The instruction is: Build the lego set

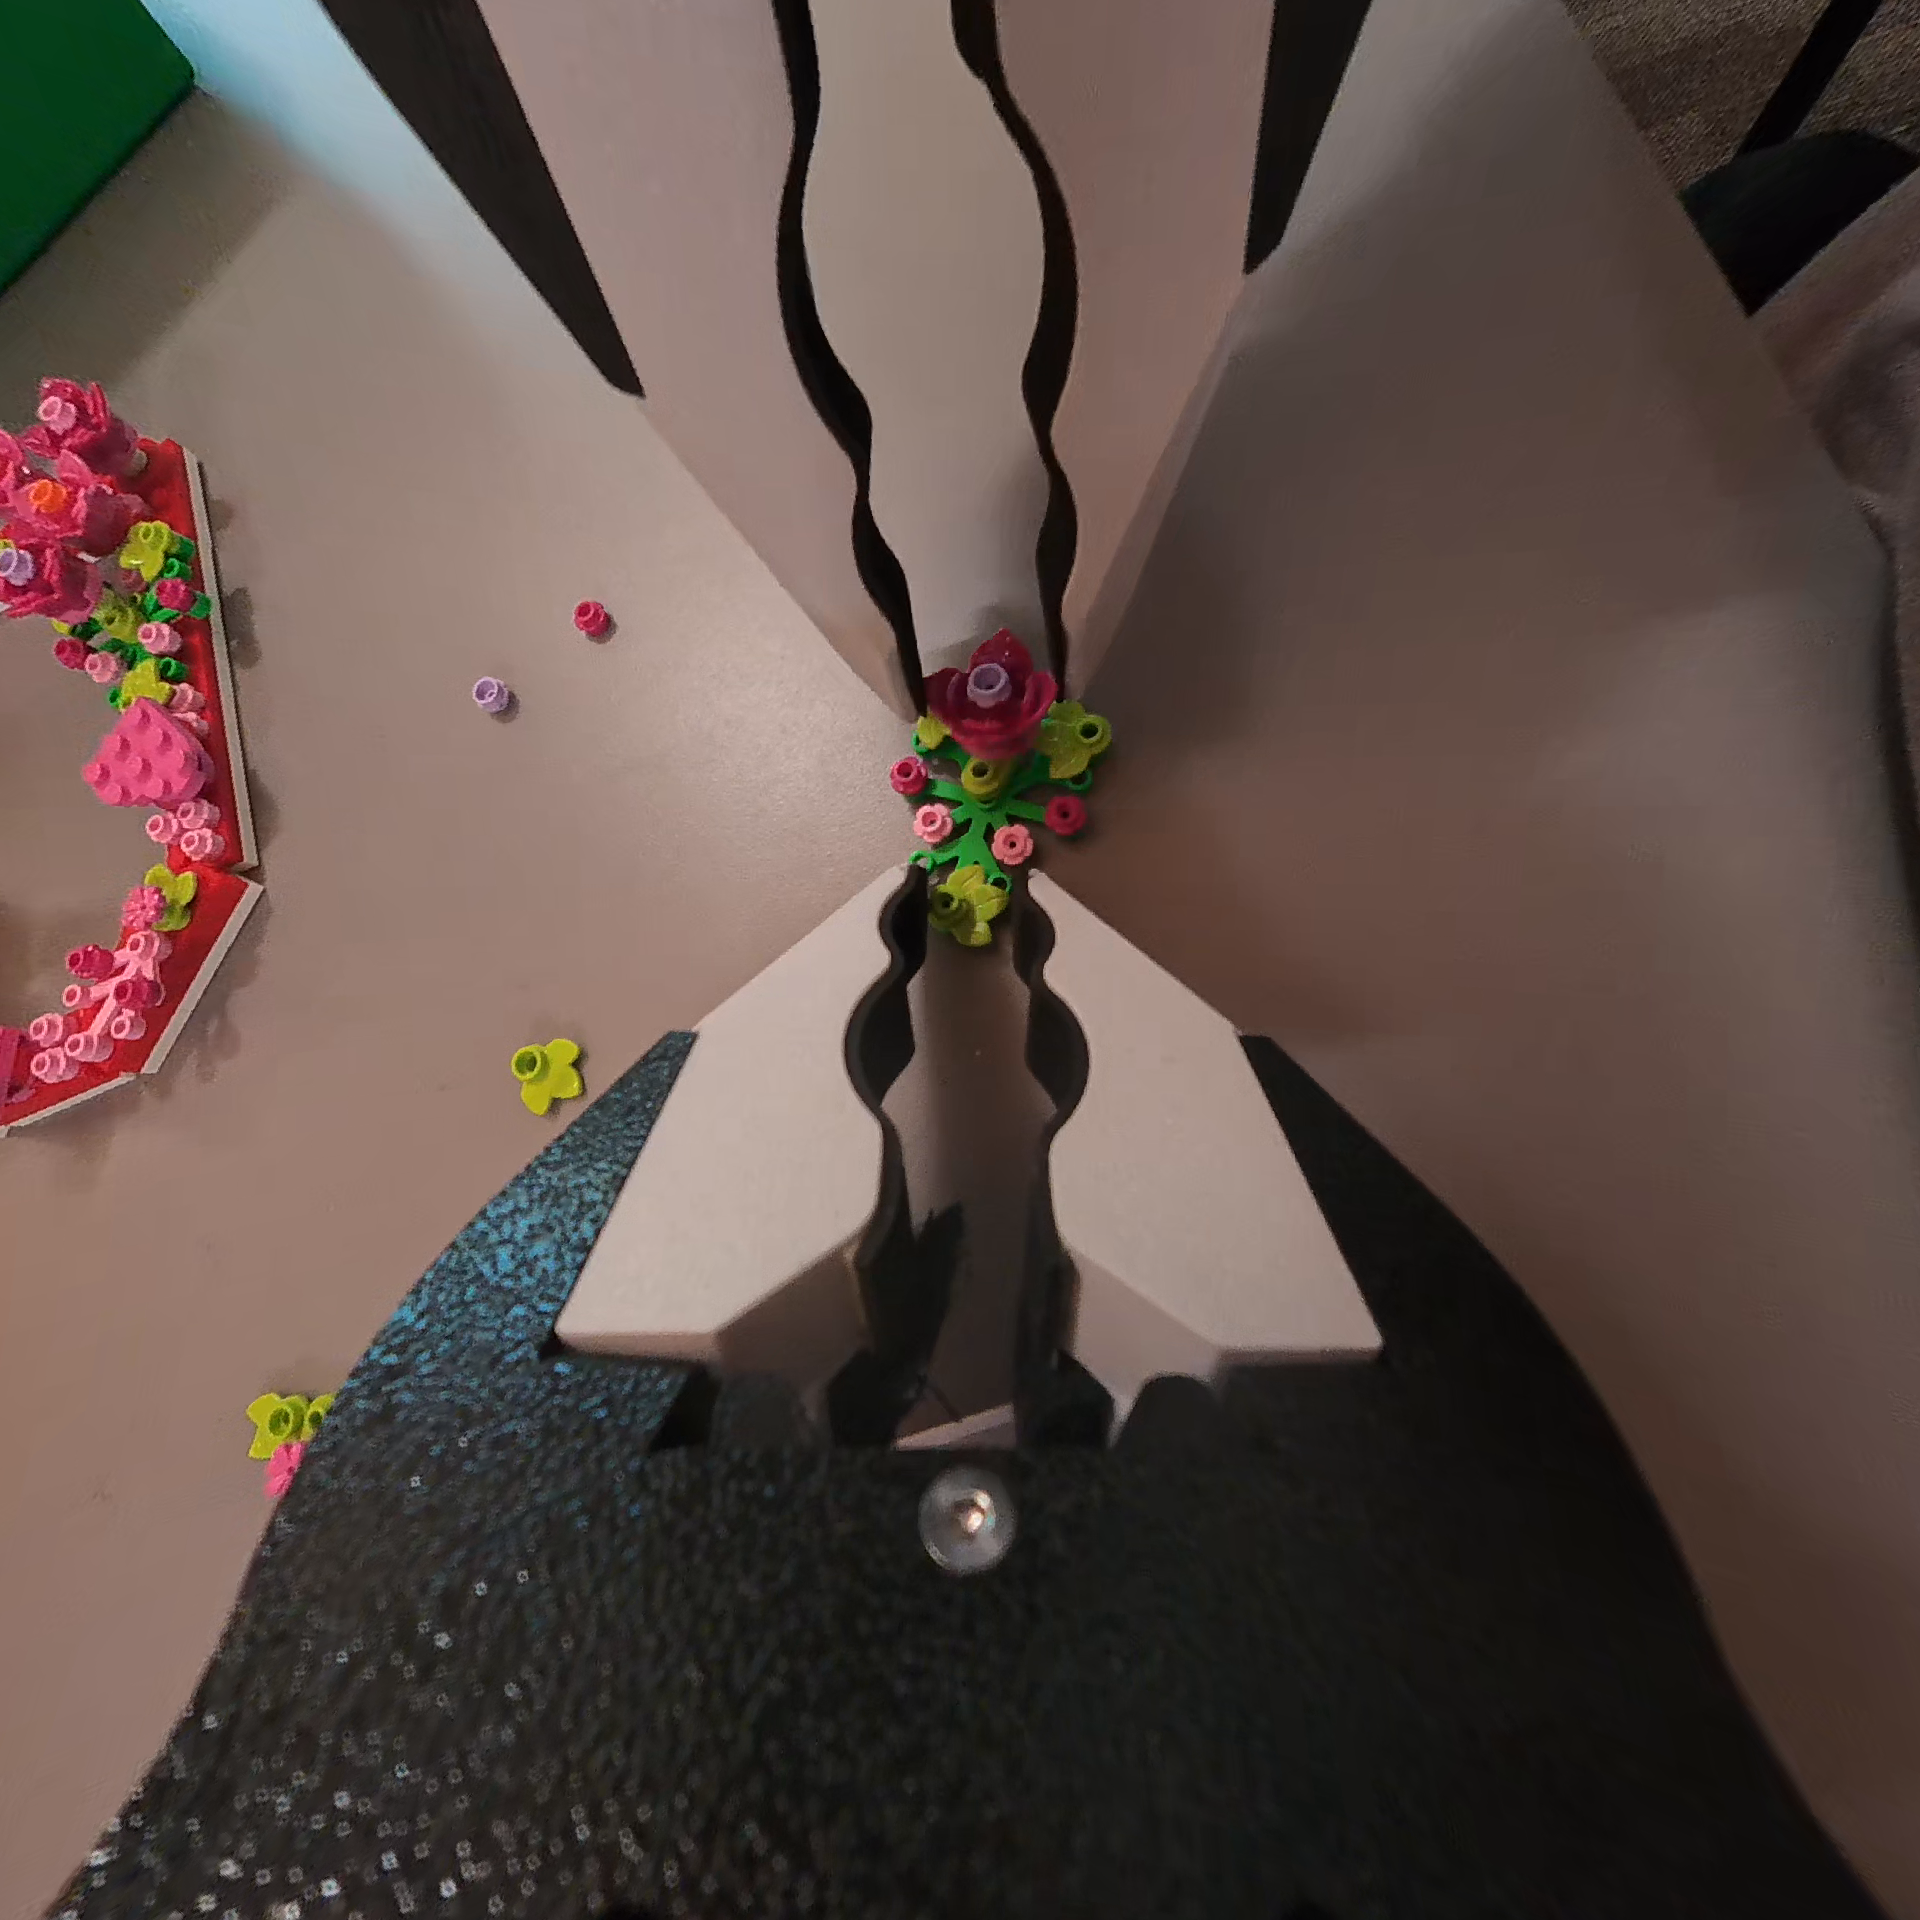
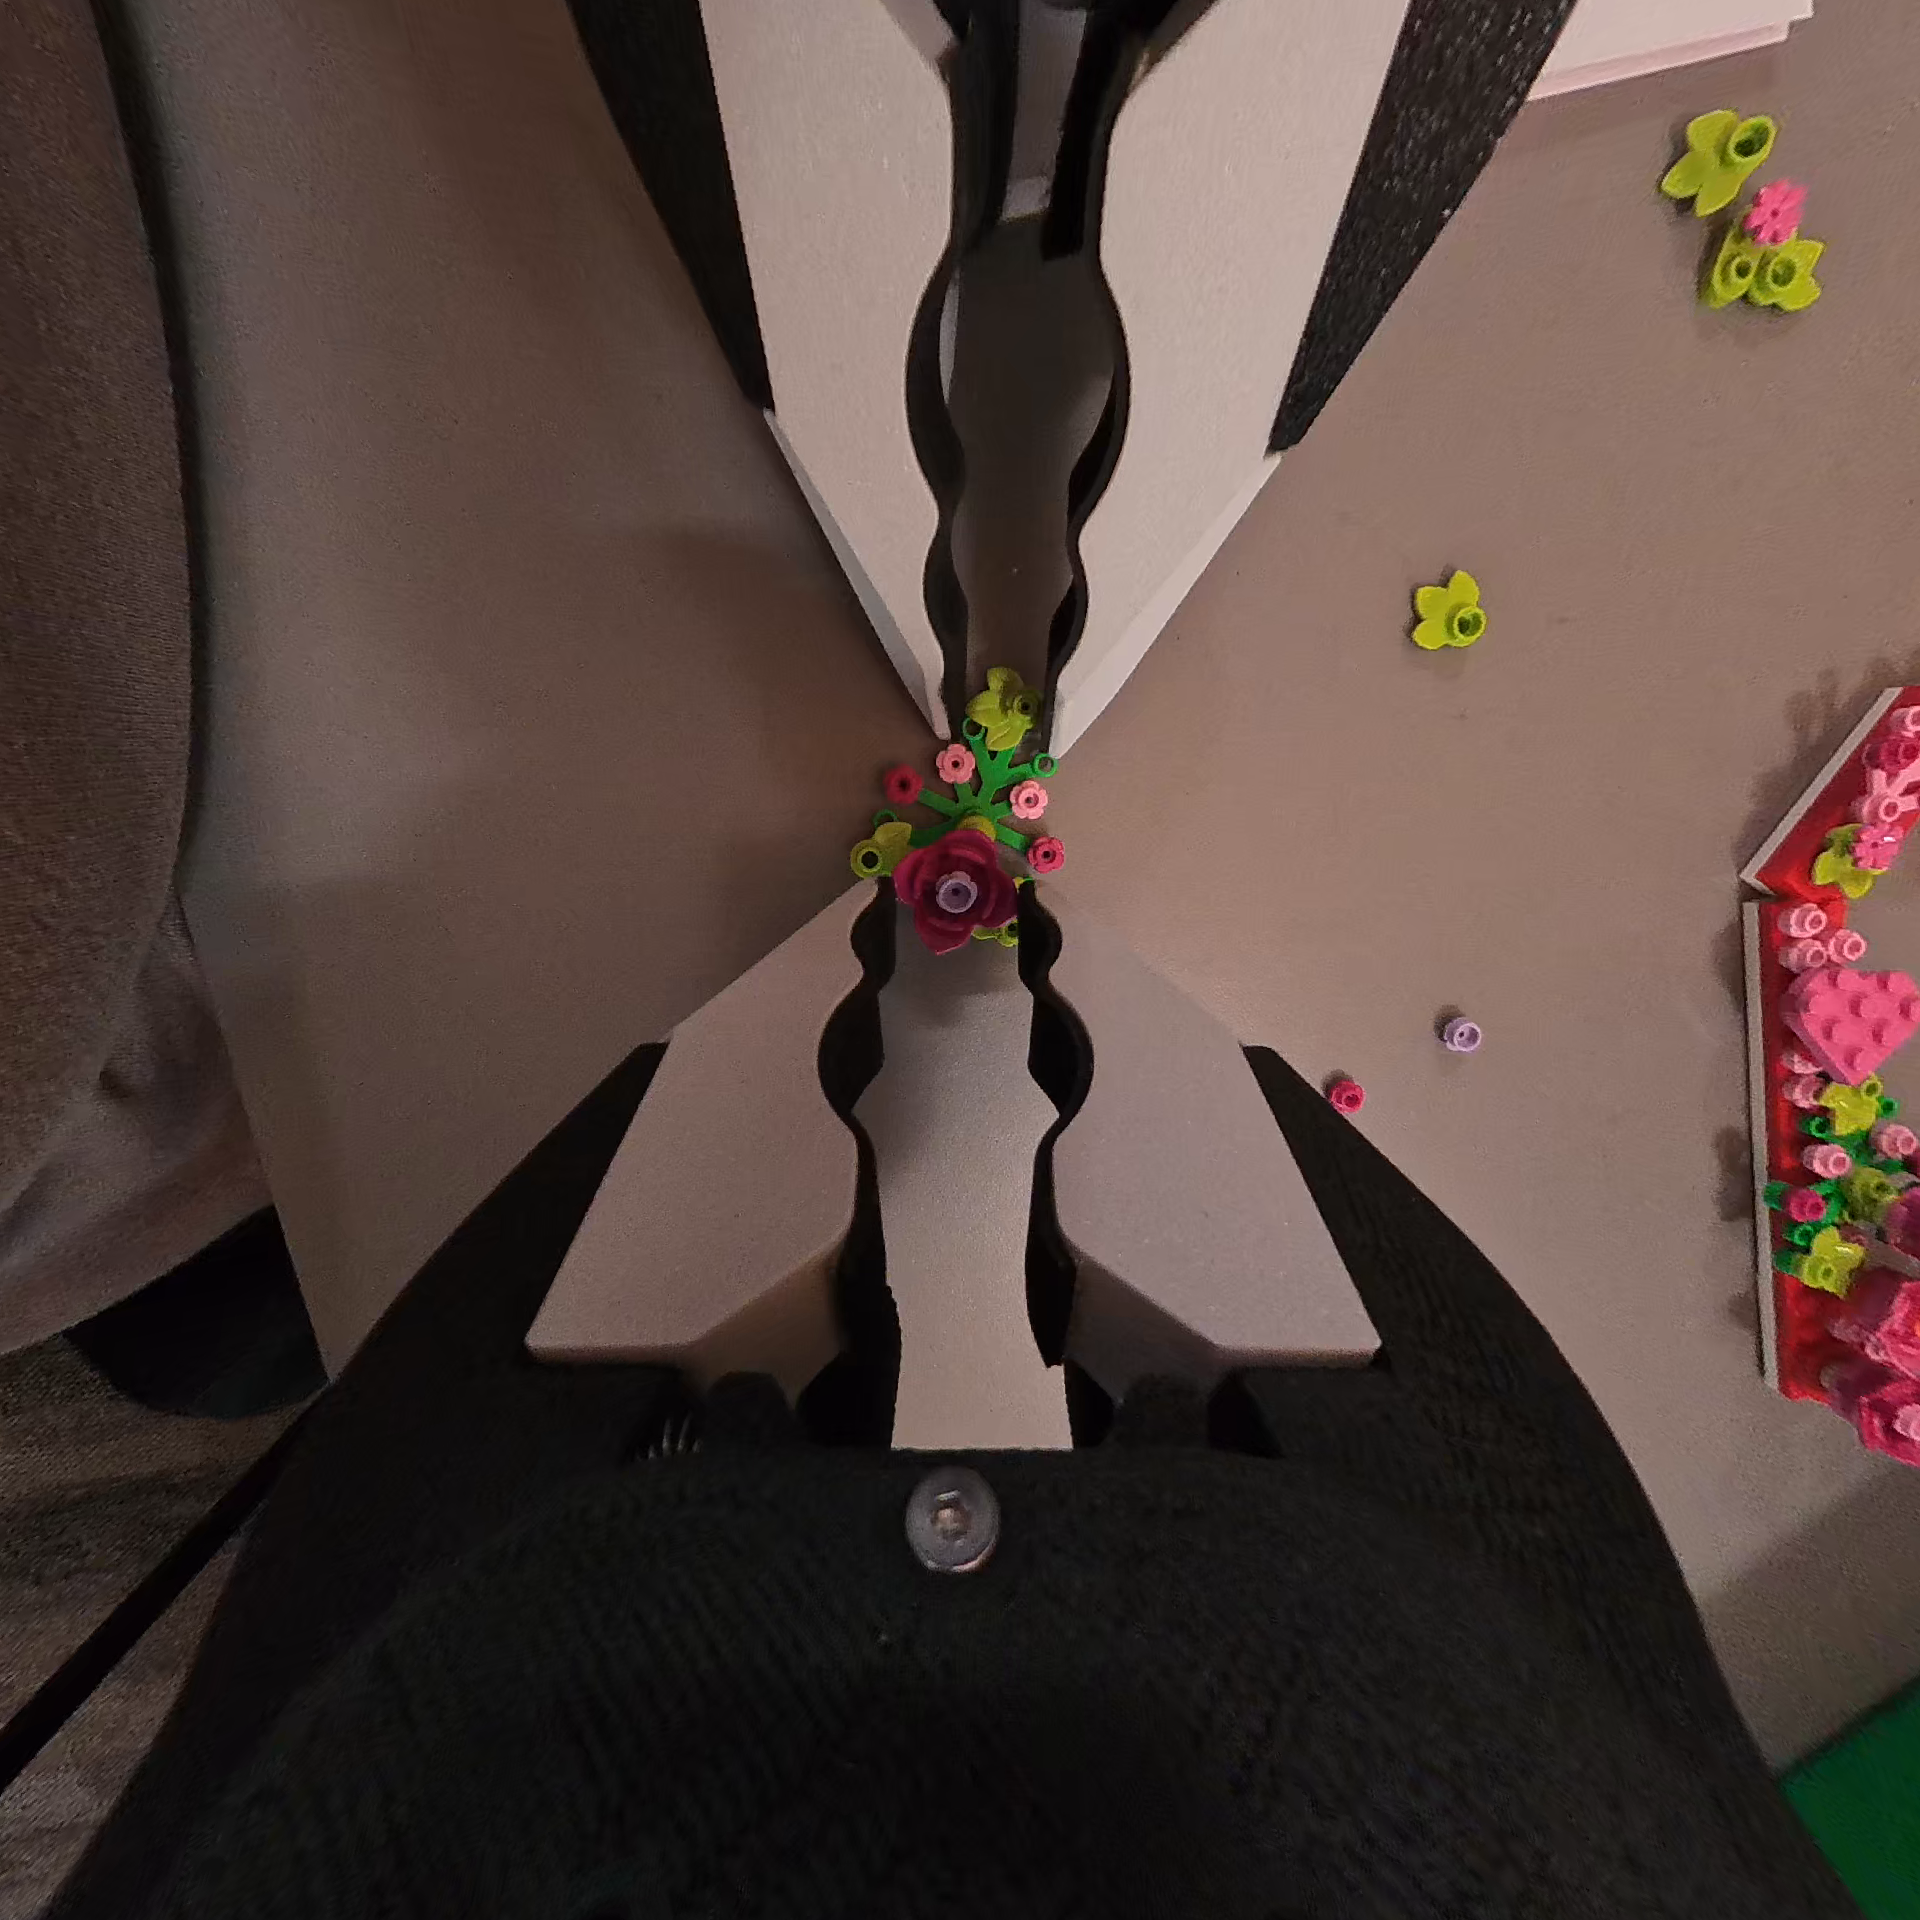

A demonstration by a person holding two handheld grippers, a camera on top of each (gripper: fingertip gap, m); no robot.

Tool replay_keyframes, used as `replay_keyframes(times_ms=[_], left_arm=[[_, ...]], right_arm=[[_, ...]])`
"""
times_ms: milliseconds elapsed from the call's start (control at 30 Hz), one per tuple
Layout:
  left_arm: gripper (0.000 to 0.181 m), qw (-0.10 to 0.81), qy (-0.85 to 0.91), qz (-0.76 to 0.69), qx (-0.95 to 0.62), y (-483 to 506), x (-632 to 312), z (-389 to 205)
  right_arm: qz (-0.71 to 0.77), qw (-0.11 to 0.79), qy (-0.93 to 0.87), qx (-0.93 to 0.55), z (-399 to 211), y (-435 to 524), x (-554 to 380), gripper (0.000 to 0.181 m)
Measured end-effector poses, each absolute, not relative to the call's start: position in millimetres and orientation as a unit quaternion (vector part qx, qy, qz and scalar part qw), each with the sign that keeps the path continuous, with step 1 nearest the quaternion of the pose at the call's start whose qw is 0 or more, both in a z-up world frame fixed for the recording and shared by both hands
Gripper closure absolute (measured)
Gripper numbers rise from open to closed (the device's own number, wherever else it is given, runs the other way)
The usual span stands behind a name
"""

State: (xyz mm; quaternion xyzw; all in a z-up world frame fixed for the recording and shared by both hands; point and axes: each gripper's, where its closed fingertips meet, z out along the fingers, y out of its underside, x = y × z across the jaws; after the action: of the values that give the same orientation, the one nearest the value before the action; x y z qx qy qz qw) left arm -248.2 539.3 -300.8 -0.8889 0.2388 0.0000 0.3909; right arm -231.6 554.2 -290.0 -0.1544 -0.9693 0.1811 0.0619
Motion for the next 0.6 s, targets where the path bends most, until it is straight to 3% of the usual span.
replay_keyframes(times_ms=[333,600], left_arm=[[0.166,0.395,0.239,0.007,-0.887,538.8,-250.8,-300.3],[0.149,0.446,0.288,0.001,-0.847,536.1,-244.3,-283.2]], right_arm=[[0.189,0.068,-0.967,-0.155,-290.7,552.4,-233.1,0.16],[0.2,0.069,-0.964,-0.159,-292.1,551.4,-234.3,0.16]])
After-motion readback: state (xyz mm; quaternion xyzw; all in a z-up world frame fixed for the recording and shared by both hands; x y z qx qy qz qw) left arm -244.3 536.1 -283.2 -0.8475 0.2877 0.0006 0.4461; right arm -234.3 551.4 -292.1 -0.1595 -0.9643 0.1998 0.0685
